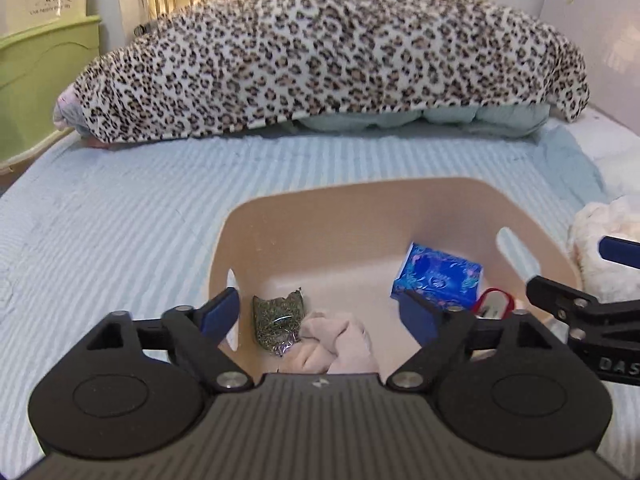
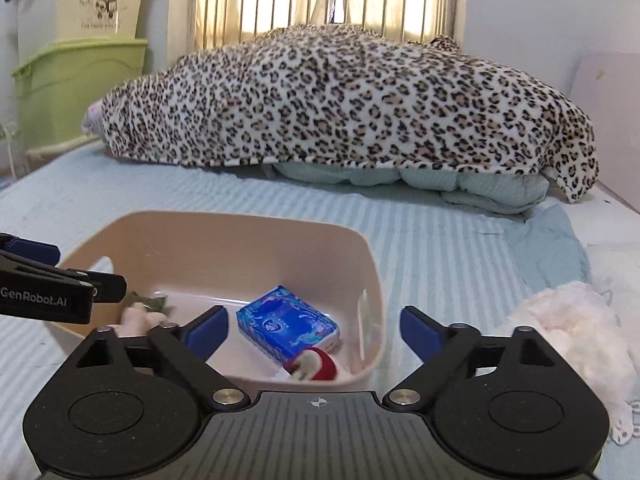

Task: Organize objects
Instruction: 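Lift both items over the basket and release them inside, then grasp the Hello Kitty box with right tool while left tool grasps the green candy packet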

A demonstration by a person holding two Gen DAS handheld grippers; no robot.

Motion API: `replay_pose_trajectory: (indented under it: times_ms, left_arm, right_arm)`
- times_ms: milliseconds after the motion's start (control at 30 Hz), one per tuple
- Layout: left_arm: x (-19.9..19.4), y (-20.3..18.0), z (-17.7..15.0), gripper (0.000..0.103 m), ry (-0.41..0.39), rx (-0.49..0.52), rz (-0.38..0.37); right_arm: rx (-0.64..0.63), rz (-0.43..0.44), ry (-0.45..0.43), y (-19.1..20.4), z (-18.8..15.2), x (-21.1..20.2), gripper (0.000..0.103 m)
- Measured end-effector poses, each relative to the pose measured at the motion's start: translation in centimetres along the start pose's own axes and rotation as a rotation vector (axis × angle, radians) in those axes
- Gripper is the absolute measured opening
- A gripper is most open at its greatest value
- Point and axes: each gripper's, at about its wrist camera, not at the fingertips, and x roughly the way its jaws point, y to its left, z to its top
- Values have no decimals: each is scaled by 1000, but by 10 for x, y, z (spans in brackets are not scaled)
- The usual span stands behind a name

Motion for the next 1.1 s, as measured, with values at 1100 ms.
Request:
replay_pose_trajectory:
  times_ms: [1100]
  left_arm:
    - [38, -44, -95, 92, 285, -18, -118]
  right_arm:
    - [73, -14, 191, -24, -97, -14, 103]
